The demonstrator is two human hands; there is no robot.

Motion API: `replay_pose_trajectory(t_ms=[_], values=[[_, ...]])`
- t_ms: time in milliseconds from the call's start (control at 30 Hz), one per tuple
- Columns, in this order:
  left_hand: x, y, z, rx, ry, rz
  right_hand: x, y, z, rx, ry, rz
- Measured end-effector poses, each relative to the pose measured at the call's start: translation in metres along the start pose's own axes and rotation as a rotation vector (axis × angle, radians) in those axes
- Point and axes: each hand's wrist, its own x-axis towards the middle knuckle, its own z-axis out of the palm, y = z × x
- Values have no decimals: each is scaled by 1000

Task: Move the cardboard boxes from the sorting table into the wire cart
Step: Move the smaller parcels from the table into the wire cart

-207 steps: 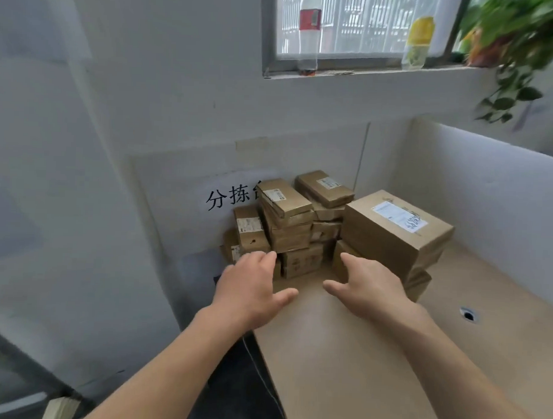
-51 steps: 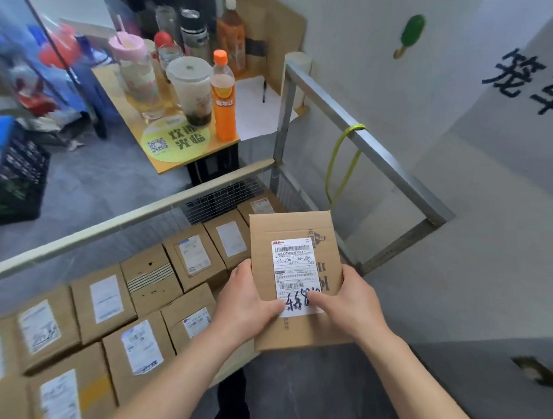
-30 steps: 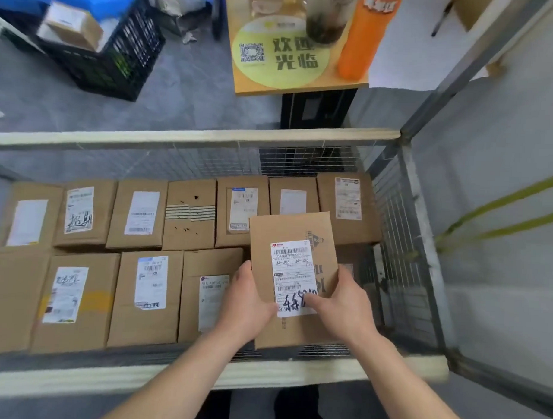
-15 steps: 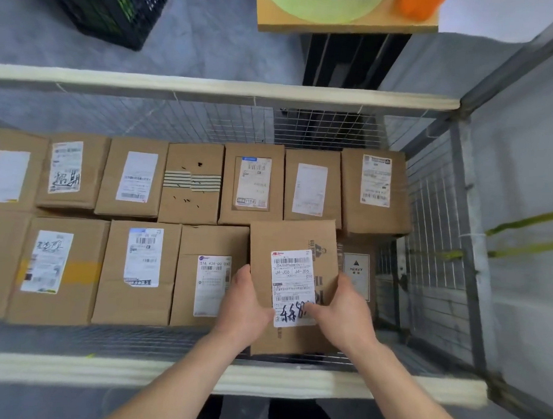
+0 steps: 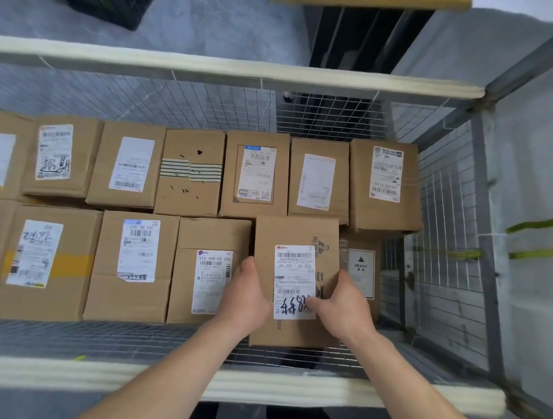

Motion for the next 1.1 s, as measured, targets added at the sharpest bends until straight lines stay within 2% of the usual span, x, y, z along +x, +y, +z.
replay_pose_trajectory(t_ms=[233, 1100], values=[[29, -12, 7, 156, 0, -11, 37, 3, 20, 22, -24, -9], [29, -22, 4, 104, 54, 77, 29, -6, 12, 75, 130, -58]])
